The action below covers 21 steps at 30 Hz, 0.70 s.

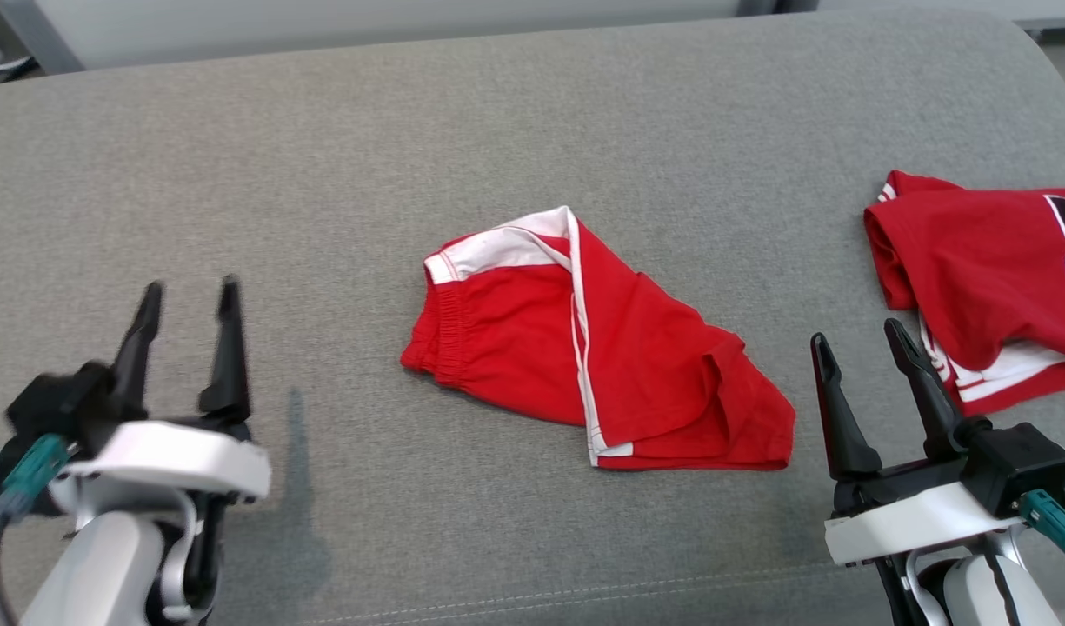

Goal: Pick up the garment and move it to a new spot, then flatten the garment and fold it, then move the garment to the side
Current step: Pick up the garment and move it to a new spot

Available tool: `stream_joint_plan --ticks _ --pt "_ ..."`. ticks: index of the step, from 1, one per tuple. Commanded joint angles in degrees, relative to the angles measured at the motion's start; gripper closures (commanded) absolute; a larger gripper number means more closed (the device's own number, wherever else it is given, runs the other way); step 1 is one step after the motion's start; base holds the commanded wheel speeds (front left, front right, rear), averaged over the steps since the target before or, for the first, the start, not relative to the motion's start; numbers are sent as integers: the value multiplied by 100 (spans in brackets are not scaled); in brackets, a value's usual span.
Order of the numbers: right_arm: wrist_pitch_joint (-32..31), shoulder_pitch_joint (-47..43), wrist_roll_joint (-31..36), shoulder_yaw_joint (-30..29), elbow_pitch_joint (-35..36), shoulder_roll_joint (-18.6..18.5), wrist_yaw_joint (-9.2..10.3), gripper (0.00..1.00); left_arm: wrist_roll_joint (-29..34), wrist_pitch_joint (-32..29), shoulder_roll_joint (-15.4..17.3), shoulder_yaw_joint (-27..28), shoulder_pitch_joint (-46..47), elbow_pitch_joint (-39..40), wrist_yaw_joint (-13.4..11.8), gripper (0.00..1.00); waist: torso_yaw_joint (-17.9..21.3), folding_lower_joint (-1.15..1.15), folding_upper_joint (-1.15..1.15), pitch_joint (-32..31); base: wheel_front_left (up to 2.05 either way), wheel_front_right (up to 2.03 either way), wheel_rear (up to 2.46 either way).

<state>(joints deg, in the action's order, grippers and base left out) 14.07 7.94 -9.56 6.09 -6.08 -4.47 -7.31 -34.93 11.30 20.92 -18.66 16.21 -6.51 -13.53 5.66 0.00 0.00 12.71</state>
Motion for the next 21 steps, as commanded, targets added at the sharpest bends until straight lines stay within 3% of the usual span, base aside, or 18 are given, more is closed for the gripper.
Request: stream_joint_plan --ticks 1,7,21 --pt "-31 95 49 149 168 -77 -18 0 -93 142 235 433 -107 210 -45 0 -135 0 0 -102 0 0 0" --pt "-105 -112 81 84 219 -113 -18 0 -85 351 340 1021 -865 499 81 0 -384 0 0 -303 0 0 0" --pt "-215 -789 110 -87 383 19 -18 0 670 353 158 919 -1891 940 355 0 -518 0 0 -761 0 0 0"
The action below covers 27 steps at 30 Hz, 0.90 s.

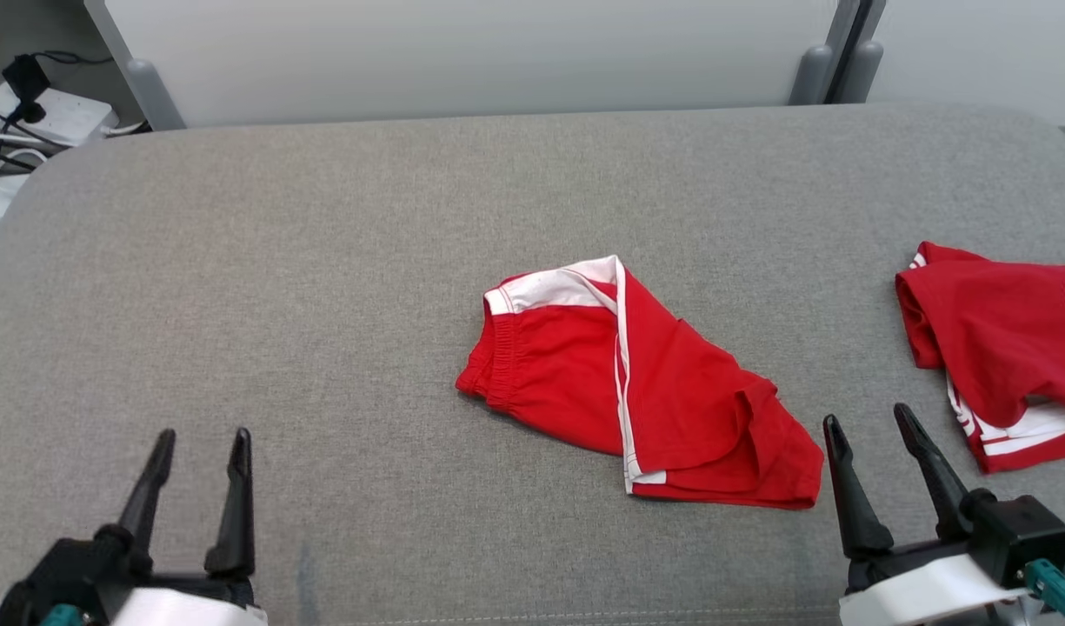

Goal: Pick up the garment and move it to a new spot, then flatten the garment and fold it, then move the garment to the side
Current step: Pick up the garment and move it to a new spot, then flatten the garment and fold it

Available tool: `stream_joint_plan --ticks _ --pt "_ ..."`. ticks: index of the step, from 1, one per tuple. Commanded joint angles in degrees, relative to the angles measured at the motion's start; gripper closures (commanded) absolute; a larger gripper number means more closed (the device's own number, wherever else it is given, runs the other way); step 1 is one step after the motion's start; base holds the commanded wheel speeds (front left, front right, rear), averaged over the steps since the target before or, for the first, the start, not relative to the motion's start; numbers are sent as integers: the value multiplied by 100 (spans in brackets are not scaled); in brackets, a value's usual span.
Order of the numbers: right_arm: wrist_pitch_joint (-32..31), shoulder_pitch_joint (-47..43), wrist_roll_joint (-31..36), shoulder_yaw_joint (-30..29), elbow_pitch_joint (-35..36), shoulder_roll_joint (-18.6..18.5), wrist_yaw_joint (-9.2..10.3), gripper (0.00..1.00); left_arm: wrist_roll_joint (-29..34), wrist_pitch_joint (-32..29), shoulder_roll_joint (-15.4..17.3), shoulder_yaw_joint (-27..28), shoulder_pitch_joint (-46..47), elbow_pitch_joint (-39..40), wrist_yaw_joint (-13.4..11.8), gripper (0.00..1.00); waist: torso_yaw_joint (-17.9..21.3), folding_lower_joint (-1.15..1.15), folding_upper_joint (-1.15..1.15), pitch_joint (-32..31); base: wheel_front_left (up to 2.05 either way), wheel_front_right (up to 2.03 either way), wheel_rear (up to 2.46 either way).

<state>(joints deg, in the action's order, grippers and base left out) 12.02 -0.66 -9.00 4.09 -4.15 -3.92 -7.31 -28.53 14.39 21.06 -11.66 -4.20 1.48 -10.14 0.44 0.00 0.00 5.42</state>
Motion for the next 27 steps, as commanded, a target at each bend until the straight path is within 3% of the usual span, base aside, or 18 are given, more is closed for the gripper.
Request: stream_joint_plan --ticks 1,12,27 --pt "-20 29 58 110 202 -25 -18 0 33 43 136 185 104 137 28 0 6 0 0 -67 0 0 0" --pt "-131 -433 80 11 432 74 -18 0 96 2 103 -84 -135 15 67 0 30 0 0 -482 0 0 0" --pt "-253 -433 69 153 447 100 -18 0 114 -113 39 -129 30 81 -128 0 -56 0 0 -430 0 0 0"
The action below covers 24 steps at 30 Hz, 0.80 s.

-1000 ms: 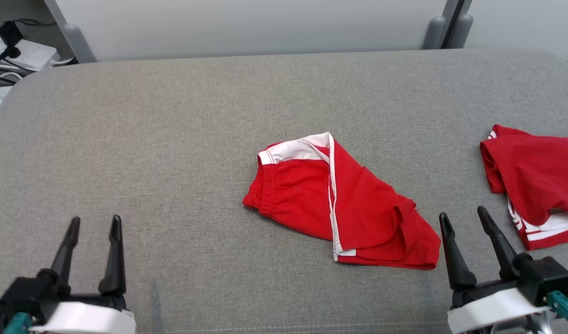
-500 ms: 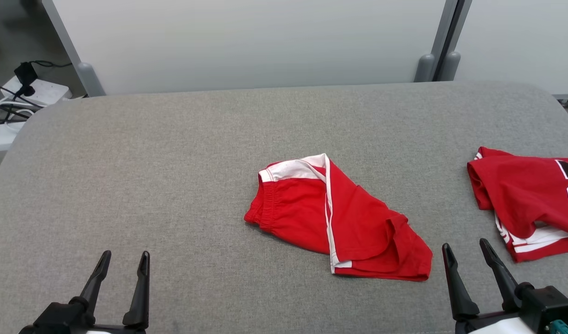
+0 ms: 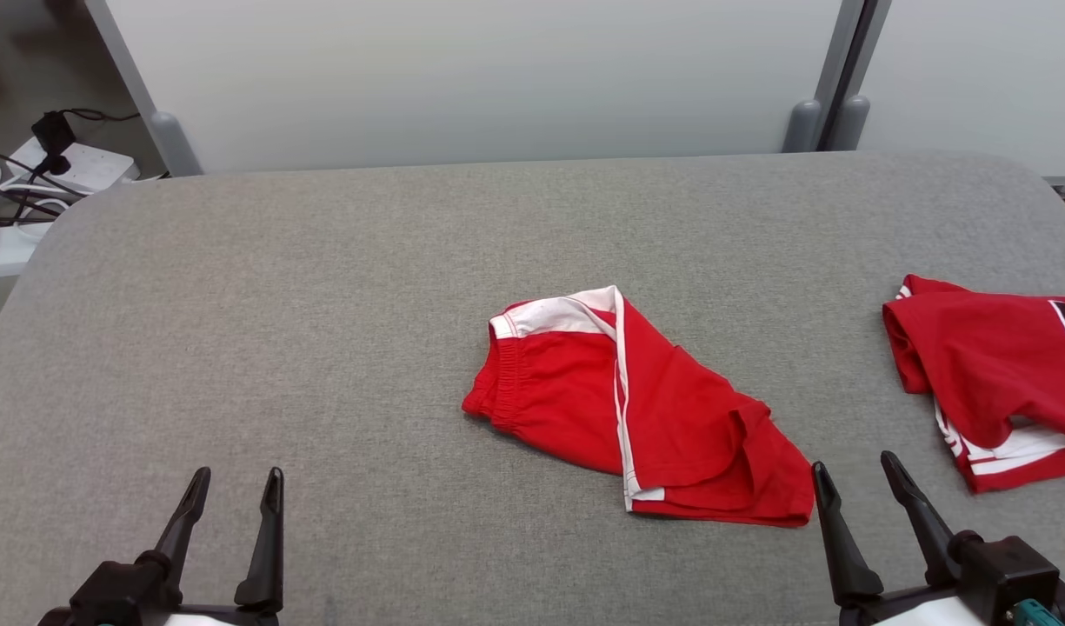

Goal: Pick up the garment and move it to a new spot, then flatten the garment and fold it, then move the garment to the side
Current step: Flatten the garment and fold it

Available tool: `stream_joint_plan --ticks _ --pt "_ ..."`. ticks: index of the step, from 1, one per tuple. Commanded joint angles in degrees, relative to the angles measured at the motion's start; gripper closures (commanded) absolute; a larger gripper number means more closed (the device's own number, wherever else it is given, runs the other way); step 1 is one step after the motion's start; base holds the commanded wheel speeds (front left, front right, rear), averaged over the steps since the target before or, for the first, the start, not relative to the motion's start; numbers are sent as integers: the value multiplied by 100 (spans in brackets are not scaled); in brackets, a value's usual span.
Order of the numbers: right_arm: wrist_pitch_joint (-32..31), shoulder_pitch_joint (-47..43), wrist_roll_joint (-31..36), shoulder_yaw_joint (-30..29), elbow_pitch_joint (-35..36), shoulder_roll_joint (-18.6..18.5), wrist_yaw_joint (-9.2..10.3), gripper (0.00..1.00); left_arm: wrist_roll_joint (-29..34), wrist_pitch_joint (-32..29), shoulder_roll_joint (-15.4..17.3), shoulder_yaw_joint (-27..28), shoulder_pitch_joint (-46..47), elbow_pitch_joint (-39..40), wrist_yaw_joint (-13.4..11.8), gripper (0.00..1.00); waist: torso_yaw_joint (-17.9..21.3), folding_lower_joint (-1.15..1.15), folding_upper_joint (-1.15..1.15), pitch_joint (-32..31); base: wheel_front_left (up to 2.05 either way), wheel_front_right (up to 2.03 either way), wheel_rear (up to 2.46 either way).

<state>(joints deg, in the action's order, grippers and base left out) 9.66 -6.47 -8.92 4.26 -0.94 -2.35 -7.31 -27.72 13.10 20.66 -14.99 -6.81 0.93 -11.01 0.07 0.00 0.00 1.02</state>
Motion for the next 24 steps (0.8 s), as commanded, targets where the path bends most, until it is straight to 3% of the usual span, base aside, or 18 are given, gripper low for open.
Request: stream_joint_plan --ticks 1,9,18,24 --pt "-27 174 72 164 100 -57 -18 0 37 10 76 191 309 148 -40 0 -55 0 0 28 0 0 0" --pt "-207 717 110 771 -466 -369 -18 0 58 -3 41 131 439 167 -60 0 -283 0 0 141 0 0 0" --pt "-303 1723 7 1965 -1959 -837 -18 0 78 42 -91 -36 673 73 44 0 -708 0 0 316 0 0 0" --pt "-322 2311 134 2461 -2805 -931 -18 0 77 97 -185 -79 824 -65 126 0 -874 0 0 468 0 0 0"
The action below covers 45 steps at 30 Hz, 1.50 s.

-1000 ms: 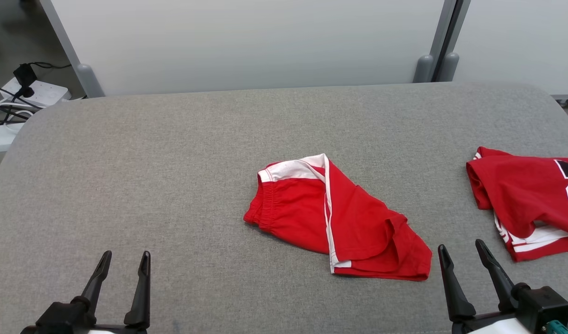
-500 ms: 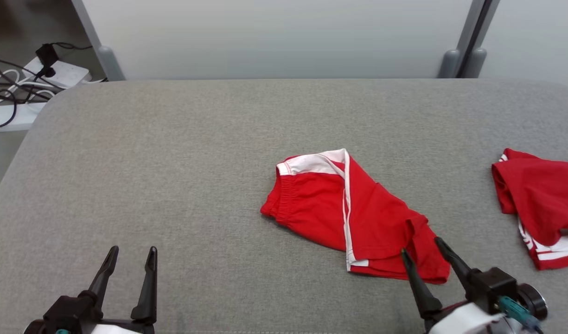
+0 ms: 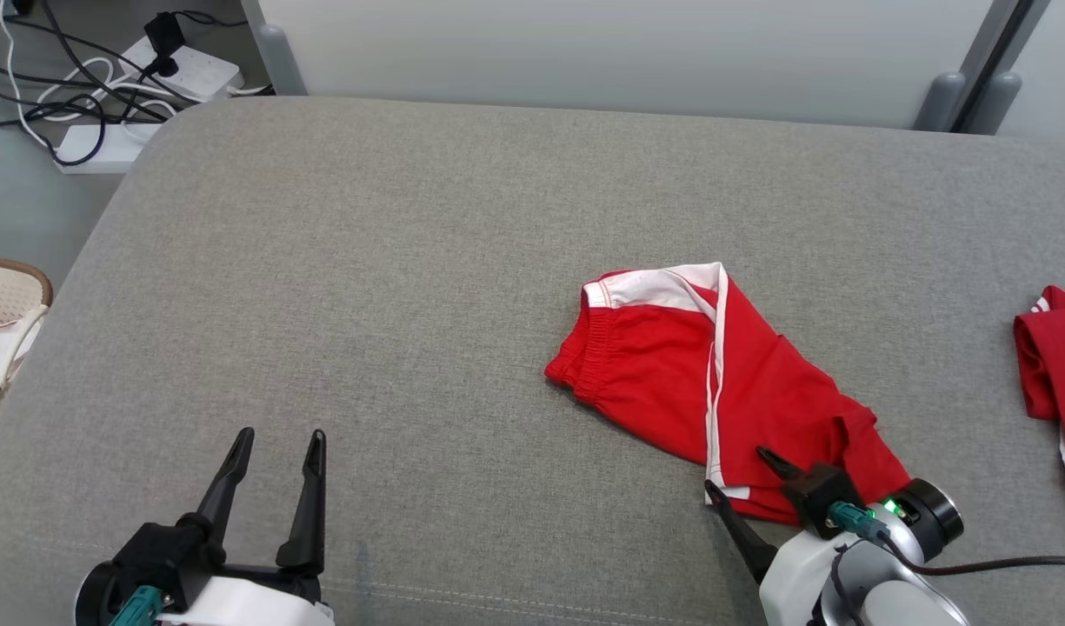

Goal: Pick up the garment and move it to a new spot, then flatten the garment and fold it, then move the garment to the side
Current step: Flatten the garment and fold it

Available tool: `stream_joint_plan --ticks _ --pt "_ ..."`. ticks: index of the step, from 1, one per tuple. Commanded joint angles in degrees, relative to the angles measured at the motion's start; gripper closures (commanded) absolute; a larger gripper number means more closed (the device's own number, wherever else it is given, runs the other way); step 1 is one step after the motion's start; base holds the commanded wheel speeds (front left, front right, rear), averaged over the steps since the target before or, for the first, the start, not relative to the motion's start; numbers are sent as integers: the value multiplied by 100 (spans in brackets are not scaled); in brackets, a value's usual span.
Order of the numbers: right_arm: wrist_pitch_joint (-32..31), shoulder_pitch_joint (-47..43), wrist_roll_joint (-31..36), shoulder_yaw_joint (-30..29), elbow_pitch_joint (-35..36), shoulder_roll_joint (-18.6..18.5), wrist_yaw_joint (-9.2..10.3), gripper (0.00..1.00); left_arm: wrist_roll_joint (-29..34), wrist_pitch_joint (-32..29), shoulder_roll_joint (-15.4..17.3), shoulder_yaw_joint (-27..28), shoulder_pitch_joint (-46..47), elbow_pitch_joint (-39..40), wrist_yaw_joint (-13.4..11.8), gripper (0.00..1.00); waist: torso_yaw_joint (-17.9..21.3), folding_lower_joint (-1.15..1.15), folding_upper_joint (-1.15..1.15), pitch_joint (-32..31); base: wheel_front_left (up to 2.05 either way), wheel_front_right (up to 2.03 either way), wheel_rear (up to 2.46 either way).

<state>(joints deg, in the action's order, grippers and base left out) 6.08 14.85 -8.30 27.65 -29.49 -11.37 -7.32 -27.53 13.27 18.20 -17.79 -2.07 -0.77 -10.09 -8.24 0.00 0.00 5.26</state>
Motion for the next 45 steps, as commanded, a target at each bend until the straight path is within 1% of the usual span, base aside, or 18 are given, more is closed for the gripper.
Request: stream_joint_plan --ticks 1,3,4,5,6,11,16,20,24,28,32,33,34,35,37,40,45 --pt "28 263 128 164 -77 -31 -17 0 59 89 47 197 371 77 45 0 -59 0 0 61 0 0 0" --pt "9 393 206 238 -310 -13 -17 0 65 104 18 189 411 28 68 0 -87 0 0 89 0 0 0" --pt "36 447 236 261 -395 -6 -17 18 65 110 3 184 428 4 81 0 -99 0 0 103 0 0 0" --pt "63 495 258 270 -474 4 -17 64 66 116 -9 183 443 -16 93 0 -104 0 0 119 0 0 0" --pt "85 532 264 265 -546 19 -17 100 69 122 -20 186 457 -33 103 0 -107 0 0 131 0 0 0" --pt "303 593 97 33 -588 108 -17 100 94 146 -56 206 498 -98 159 0 -82 0 0 173 0 0 0" --pt "436 552 -121 -315 -196 110 -17 100 127 160 -99 247 549 -120 202 0 19 0 0 255 0 0 0" --pt "400 609 -208 -543 169 0 -17 100 167 167 -141 258 593 -132 257 0 121 0 0 312 0 0 0" --pt "284 817 -377 -891 325 -120 -17 100 212 170 -198 242 684 -170 320 0 186 0 0 359 0 0 0" --pt "220 1212 -511 -1258 95 -304 -17 100 261 171 -269 204 805 -226 399 0 211 0 0 427 0 0 0" --pt "200 1628 -681 -1495 -451 -434 -17 100 313 172 -343 184 935 -290 487 0 201 0 0 508 0 0 0" --pt "235 1721 -718 -1560 -623 -460 -17 83 326 172 -362 186 959 -304 507 0 201 0 0 523 0 0 0" --pt "250 1801 -783 -1656 -826 -459 -17 58 338 172 -382 189 975 -316 528 0 202 0 0 533 0 0 0" --pt "297 1883 -831 -1714 -1002 -453 -17 0 350 172 -400 193 990 -334 546 0 204 0 0 546 0 0 0" --pt "422 2022 -908 -1791 -1318 -436 -17 0 372 172 -436 208 1016 -365 585 0 205 0 0 559 0 0 0" --pt "651 2182 -951 -1883 -1592 -418 -17 0 404 173 -465 260 1029 -393 634 0 230 0 0 578 0 0 0" --pt "842 2166 -966 -1819 -1638 -371 -17 0 459 173 -480 367 1007 -432 688 0 309 0 0 574 0 0 0"
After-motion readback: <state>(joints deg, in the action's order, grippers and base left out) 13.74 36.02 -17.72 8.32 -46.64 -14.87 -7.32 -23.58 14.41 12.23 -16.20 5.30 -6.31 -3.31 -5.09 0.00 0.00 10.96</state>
